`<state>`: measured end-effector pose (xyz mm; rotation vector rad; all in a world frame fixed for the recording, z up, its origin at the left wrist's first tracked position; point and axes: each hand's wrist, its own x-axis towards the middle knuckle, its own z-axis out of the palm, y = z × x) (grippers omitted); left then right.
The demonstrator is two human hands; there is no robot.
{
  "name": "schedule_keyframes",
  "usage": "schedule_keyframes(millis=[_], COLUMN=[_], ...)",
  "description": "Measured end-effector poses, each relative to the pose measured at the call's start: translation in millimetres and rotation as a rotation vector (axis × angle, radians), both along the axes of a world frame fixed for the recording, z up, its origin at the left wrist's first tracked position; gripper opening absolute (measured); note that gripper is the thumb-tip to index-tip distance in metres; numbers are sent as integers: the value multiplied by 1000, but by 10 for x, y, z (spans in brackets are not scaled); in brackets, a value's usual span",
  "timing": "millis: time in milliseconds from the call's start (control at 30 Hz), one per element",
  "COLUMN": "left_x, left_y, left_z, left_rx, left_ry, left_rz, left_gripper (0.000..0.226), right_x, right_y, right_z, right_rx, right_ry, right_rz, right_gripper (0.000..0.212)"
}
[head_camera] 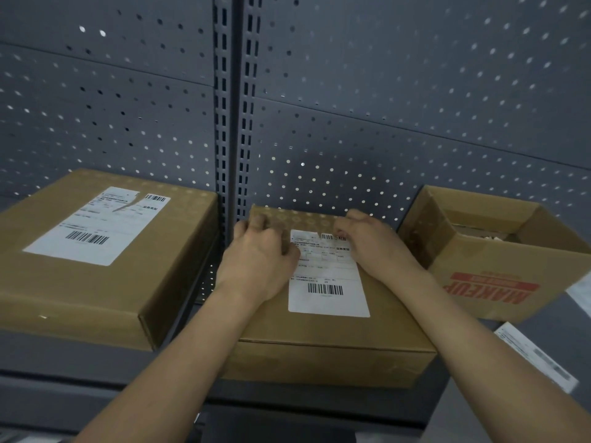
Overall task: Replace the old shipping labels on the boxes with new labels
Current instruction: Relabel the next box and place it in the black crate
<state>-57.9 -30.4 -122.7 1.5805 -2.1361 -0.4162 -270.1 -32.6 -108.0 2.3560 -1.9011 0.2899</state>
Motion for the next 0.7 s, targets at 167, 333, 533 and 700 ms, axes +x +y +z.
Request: schedule_keyframes(millis=[167,333,533,700], left_x=[9,4,7,5], left_y=[7,3,0,-7], left_z=[2,3,-3,4], left_rx=[5,9,5,15], left_ry=[-1,9,14,7], left_rz=[0,5,0,-2], left_gripper=[33,29,34,34], right_x=[26,-7,-75,-103], right_y=[15,-8,43,38], right_z=[36,22,33,43], right_rx=[39,48,-10,9], right_ry=[-10,-54,-268,-278], right_rz=[8,-12,-12,18], right_gripper=[23,21,10,9])
